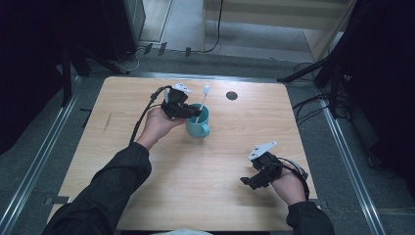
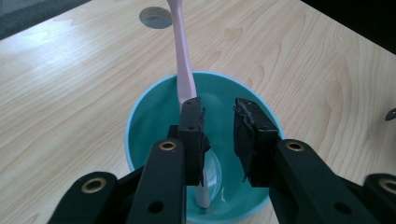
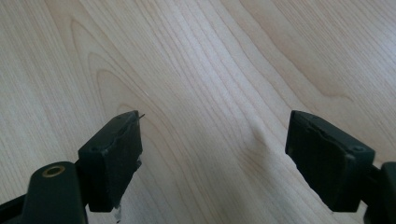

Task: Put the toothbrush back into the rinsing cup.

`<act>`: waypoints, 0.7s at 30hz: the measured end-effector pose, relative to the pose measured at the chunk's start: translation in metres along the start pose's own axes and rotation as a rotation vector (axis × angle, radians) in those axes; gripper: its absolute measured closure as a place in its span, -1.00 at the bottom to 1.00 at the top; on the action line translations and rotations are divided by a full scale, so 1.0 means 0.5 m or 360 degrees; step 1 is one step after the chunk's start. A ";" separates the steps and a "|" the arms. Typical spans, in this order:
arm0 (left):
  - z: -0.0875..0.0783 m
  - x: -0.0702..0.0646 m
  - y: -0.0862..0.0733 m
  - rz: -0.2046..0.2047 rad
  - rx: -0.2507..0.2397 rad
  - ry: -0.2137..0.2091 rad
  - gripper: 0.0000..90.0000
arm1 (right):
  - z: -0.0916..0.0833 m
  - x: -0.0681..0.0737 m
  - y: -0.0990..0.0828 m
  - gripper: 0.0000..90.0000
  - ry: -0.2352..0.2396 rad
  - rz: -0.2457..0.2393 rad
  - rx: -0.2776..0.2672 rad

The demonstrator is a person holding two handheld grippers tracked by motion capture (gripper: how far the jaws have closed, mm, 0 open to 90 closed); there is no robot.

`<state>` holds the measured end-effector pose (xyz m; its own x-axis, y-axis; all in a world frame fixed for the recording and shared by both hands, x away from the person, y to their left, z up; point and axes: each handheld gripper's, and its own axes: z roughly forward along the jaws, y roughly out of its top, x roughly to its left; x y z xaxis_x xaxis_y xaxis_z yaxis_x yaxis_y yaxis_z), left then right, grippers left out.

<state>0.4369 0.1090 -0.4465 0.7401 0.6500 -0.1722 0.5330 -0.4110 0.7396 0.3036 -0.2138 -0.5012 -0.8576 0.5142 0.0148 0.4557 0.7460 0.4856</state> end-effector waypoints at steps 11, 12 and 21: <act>-0.055 -0.025 -0.009 0.0001 0.0061 -0.0044 0.24 | 0.008 -0.001 0.019 -0.58 0.0027 -0.0047 -0.0002; -0.058 -0.026 -0.011 -0.0001 0.0068 -0.0045 0.20 | 0.008 0.000 0.022 -0.58 0.0032 -0.0044 0.0003; -0.092 -0.032 -0.047 -0.0031 0.0098 -0.0030 0.01 | 0.016 -0.004 0.043 -0.58 0.0051 -0.0099 0.0001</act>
<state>0.3937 0.1378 -0.4315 0.7364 0.6466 -0.1989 0.5714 -0.4371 0.6946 0.3169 -0.1954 -0.4977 -0.8914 0.4531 0.0123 0.4013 0.7764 0.4859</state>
